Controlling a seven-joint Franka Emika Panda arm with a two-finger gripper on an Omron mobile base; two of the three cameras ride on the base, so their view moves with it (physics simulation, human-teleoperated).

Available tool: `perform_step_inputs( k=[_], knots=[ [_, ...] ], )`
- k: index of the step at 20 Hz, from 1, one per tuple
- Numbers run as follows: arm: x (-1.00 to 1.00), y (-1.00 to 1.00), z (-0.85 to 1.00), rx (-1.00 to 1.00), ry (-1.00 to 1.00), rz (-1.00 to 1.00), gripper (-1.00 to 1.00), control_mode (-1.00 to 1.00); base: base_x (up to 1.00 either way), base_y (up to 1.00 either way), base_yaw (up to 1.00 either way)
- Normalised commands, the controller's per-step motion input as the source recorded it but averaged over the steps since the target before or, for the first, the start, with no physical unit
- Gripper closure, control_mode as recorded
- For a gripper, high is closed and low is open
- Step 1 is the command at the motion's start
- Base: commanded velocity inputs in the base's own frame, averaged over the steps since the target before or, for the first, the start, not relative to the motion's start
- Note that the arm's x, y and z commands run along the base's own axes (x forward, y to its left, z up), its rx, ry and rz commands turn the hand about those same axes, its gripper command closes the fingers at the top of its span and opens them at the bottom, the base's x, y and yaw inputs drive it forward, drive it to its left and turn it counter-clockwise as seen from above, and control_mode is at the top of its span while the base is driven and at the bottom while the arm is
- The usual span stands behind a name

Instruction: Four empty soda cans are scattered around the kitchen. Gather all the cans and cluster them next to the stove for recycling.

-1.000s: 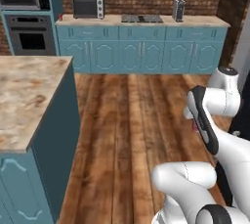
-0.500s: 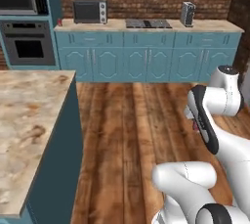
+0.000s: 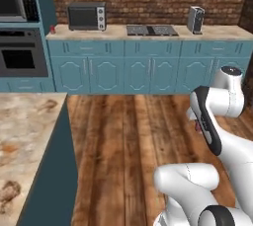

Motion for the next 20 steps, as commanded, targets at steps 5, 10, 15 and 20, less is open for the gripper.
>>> perform_step_inputs(
  k=[5, 10, 15, 20],
  knots=[
    [0.0, 0.0, 0.0, 0.0, 0.0, 0.0, 1.0, 1.0, 1.0, -0.1, 0.0],
    [0.0, 0.0, 0.0, 0.0, 0.0, 0.0, 1.0, 1.0, 1.0, -0.26, 0.0],
    [0.0, 0.0, 0.0, 0.0, 0.0, 0.0, 1.0, 1.0, 1.0, -0.47, 0.0],
    [0.0, 0.0, 0.0, 0.0, 0.0, 0.0, 1.0, 1.0, 1.0, -0.7, 0.01]
  ],
)
